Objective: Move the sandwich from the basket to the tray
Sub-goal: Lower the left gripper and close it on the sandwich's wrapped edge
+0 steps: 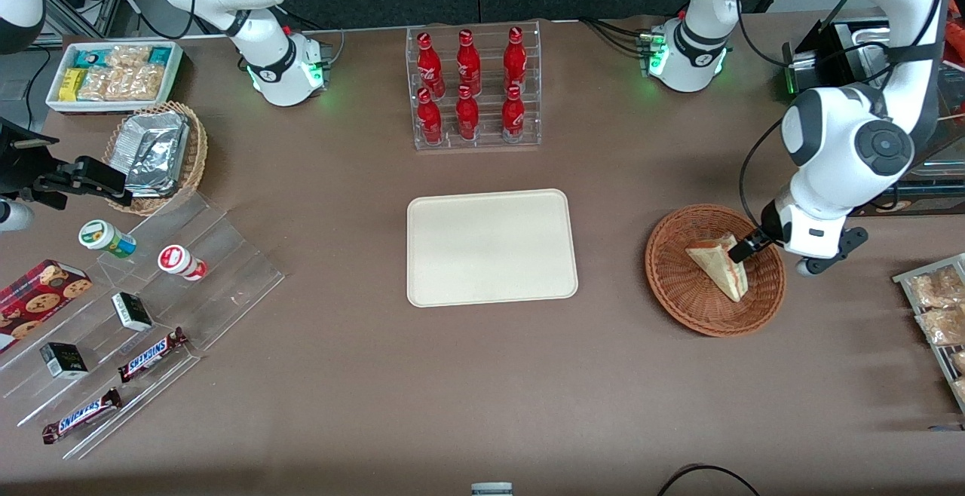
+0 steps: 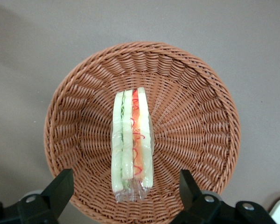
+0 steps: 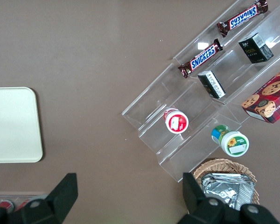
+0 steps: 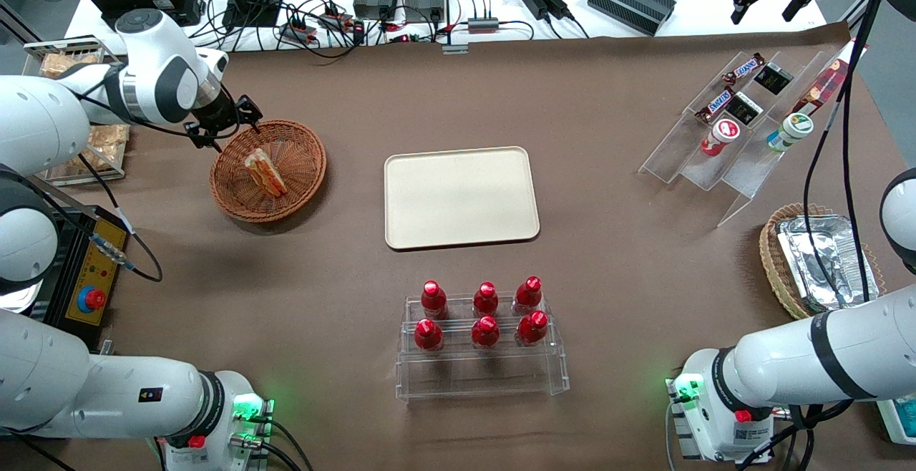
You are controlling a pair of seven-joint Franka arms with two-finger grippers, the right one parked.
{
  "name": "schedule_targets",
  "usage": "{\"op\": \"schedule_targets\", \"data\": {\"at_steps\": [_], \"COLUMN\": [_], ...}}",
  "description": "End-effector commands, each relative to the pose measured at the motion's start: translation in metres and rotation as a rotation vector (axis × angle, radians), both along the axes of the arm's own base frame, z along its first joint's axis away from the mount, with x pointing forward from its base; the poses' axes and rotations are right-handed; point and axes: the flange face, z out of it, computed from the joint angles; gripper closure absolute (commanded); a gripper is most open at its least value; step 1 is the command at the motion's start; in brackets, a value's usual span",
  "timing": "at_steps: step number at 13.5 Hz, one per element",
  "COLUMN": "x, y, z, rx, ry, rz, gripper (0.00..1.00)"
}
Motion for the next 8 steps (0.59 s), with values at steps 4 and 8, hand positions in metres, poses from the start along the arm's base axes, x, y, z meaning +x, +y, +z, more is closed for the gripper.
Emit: {"op": "schedule_targets", "data": {"at_steps": [4, 8], "x": [-0.004, -0.012], "y": [-0.010, -0.012], "z": [-0.034, -0.058], "rx": [-0.013, -0.014], "ry": [-0.029, -0.046], "rz": [0.016, 0.011], "gripper": [0.00, 0.00]}}
